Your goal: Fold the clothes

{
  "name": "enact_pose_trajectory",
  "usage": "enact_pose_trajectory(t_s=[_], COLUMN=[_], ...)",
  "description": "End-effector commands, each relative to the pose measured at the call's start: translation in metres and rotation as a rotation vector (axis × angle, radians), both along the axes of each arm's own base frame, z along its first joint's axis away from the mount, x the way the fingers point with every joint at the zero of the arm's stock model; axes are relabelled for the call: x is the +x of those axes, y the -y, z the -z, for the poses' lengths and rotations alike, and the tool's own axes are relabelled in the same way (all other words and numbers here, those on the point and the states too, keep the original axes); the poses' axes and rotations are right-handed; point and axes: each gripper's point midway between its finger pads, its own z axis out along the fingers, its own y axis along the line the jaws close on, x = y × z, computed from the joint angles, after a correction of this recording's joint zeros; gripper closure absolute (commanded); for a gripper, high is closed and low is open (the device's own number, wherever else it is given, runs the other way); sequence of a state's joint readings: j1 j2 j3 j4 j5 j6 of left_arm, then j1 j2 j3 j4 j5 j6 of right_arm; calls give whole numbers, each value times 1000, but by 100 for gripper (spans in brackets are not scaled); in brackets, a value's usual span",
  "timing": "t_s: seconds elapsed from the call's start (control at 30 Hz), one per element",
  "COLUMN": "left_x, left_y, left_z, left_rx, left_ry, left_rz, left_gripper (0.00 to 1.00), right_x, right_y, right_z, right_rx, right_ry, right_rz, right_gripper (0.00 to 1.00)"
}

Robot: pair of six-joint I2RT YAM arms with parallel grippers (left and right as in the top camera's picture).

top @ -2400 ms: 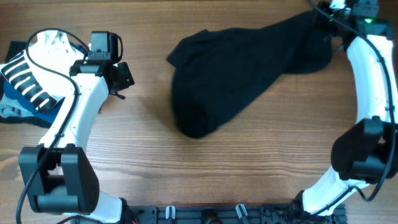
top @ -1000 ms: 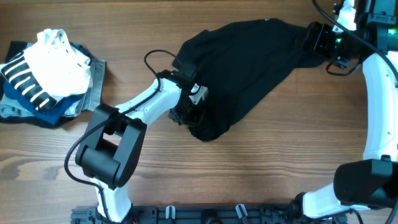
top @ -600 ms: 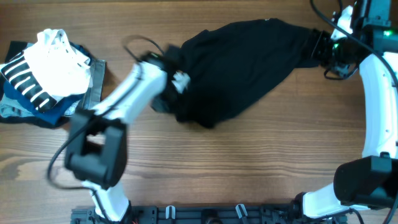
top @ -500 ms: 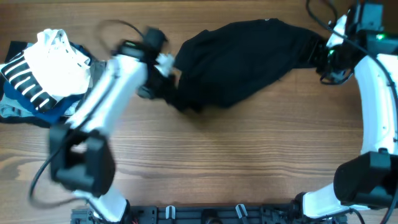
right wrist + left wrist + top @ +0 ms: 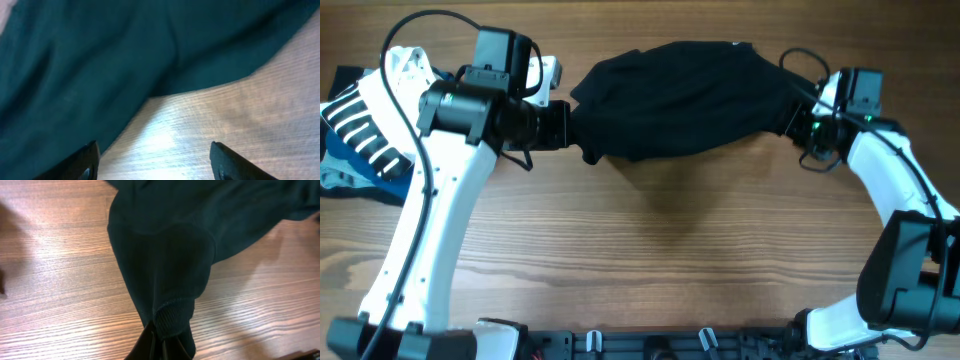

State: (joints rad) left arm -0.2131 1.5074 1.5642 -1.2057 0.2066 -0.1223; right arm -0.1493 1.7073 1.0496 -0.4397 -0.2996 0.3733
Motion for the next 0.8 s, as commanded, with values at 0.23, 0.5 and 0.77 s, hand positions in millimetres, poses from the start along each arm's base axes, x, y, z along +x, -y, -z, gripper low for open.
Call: enact_pose_trajectory(t_s=[0.23,0.5,0.77], left_x=[-31,-56,-43], left_y=[32,29,31], left_z=[-121,-201,-215], left_rx=[-278,-369,-379], left_ry=[384,682,755], left_rz=[125,132,138], left_gripper=[96,96,96], right_x=[-27,-28,-18], right_y=[-25,-56,-65], right_z=[28,18,31], right_rx=[89,150,86], right_ry=[-38,33,15], right_rz=[-95,-285,-247], right_gripper=[35,33,22])
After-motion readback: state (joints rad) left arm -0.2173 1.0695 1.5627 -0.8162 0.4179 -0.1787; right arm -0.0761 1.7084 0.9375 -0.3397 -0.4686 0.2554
